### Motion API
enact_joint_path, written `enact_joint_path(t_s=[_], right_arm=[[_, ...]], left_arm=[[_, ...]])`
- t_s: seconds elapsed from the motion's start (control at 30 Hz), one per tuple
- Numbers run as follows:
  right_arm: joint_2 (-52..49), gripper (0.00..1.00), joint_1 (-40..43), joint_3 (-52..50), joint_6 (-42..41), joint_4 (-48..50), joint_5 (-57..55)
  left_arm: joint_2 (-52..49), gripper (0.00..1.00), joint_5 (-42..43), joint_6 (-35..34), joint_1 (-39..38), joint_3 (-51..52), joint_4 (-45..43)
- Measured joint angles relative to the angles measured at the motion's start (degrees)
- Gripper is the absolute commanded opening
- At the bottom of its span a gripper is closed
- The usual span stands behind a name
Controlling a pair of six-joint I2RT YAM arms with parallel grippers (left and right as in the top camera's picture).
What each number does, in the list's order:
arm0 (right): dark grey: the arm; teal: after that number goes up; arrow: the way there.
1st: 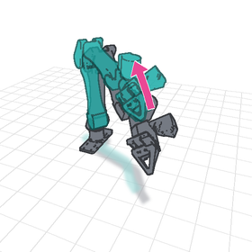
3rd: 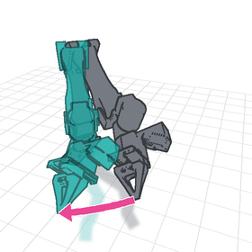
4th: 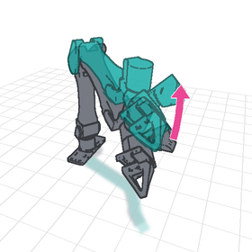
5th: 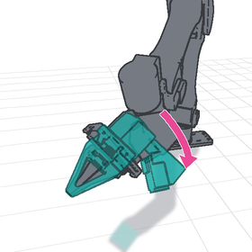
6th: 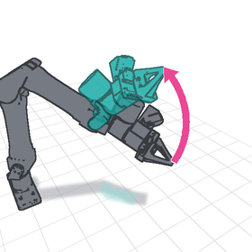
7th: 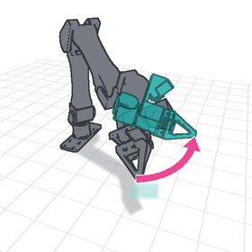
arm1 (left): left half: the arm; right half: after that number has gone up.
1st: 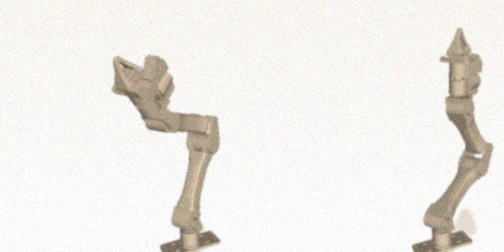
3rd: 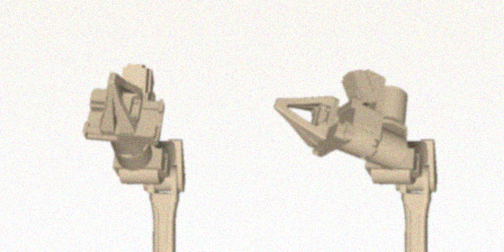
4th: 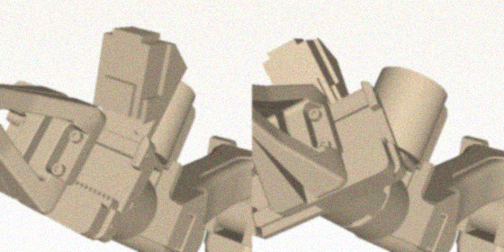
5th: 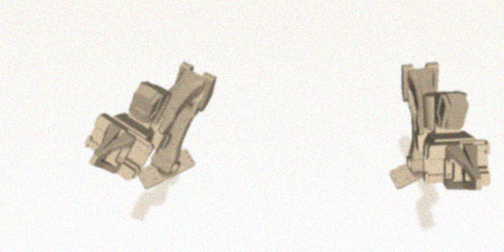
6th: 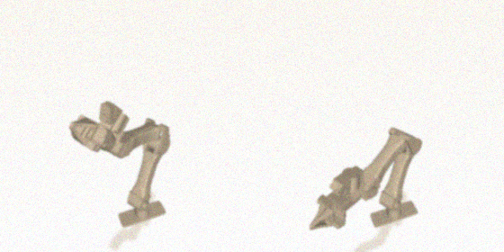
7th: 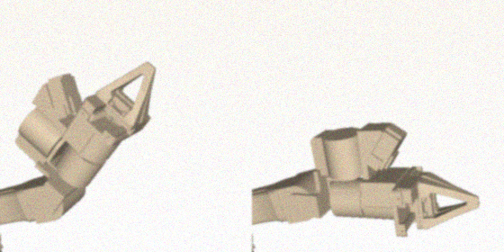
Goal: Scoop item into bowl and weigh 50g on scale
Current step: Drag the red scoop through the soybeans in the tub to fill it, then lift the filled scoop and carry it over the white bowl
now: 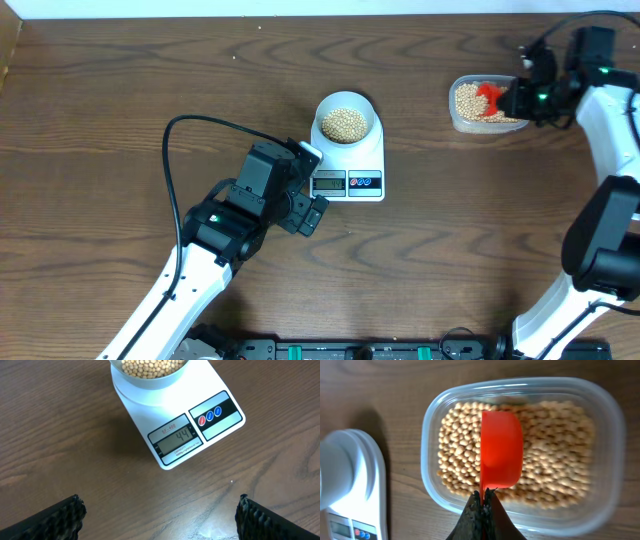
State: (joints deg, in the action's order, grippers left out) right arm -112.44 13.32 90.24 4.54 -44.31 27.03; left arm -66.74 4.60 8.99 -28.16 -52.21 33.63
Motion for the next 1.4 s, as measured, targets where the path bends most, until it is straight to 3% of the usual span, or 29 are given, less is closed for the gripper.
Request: enact_joint_path(t_s=[0.37, 0.77, 1.03, 1.4], right_arm=[[0.2, 0.01, 9.8, 0.0, -0.8, -3.0, 14.1], [0.4, 0.01, 11.8, 0.0, 1.9, -3.3, 28.8], [0.4, 0.01, 8.2, 0.0, 2.4, -3.0, 33.8], [0.4, 0.01, -6.3, 0.0, 0.1, 1.7, 31.6]], left_arm=[[0.0, 0.98, 0.0, 0.0, 0.0, 0.0, 0.0], [0.0, 0.98, 0.0, 0.0, 0.0, 0.0, 0.0], [0.0, 0.98, 0.0, 0.0, 0.0, 0.0, 0.0], [0.0, 0.98, 0.0, 0.0, 0.0, 0.0, 0.0]])
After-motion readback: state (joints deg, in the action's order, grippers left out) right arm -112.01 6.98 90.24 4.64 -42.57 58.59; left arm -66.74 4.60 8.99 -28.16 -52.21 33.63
